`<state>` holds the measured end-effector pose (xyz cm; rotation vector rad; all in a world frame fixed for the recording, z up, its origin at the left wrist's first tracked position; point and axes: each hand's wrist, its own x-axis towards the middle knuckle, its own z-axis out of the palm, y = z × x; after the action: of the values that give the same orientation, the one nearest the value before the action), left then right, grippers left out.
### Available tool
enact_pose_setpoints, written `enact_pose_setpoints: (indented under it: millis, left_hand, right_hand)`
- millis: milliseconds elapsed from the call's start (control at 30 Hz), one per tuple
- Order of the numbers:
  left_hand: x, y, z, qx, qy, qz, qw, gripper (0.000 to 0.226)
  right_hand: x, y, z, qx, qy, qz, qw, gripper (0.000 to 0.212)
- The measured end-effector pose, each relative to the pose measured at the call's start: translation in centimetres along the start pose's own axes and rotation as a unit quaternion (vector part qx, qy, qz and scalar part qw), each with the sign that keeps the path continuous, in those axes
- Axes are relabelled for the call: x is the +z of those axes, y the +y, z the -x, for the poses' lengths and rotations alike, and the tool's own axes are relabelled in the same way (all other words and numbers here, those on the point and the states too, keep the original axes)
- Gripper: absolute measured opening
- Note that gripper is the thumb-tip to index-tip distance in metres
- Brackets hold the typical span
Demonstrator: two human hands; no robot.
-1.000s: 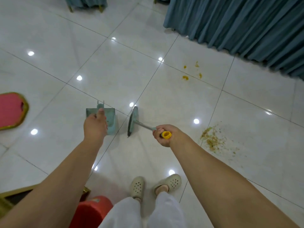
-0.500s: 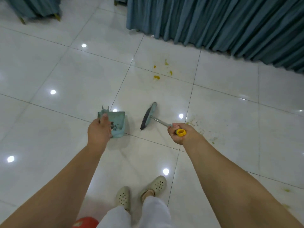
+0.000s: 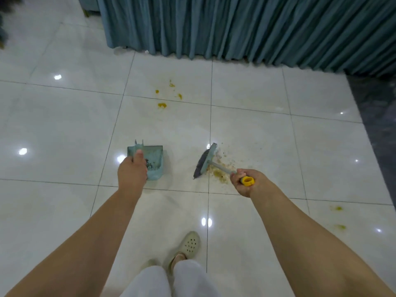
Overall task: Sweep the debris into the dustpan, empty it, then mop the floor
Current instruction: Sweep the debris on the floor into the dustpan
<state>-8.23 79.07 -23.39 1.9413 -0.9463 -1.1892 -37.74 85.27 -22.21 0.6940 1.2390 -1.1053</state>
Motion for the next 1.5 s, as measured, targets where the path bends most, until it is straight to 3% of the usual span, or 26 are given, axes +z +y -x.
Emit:
enact_pose_setpoints:
  millis: [200,400,700,900,1100,1267,1500]
  left_hand:
    - [-0.9,-0.3,0.9,0.028,-0.012,-0.027,0.999,0.046]
    - [-5.4,-0.9,1.9,0.034,-0.023,-0.019,0.999,0.047]
    - [-11.5,-3.9,3.7,0.021,-0.007,-0.012,1.0,0.048]
    - [-12.0,-5.9,5.2,0.01,0.007,-0.016,1.0,0.048]
    - [-8.9,-6.7,8.3,-0.017,0.009,-0.018,1.0,0.05]
    - [-3.9,-7.2,12.1,-0.007,0.018,-0.051,0.998,0.052]
    - [4.3,-7.8,18.0,-0.029,0.018,-0.001,0.999,0.046]
  right_hand:
    - [-3.2,1.1,2.2,-0.009,-0.009,0.028,1.0,0.01]
    - [-4.4,7.7,4.9,0.024,-0.035,0.093,0.995,0.009]
    - [-4.0,18.8,4.9,0.14,-0.059,0.138,0.979,0.012]
    - [-4.8,21.9,4.3,0.189,-0.051,0.134,0.972,0.013]
    - [-8.5,17.9,4.3,0.161,-0.017,0.142,0.977,0.013]
    - [-13.2,10.2,4.7,0.129,0.002,0.156,0.979,0.013]
    - [-19.3,-0.6,5.4,0.071,0.021,0.194,0.978,0.012]
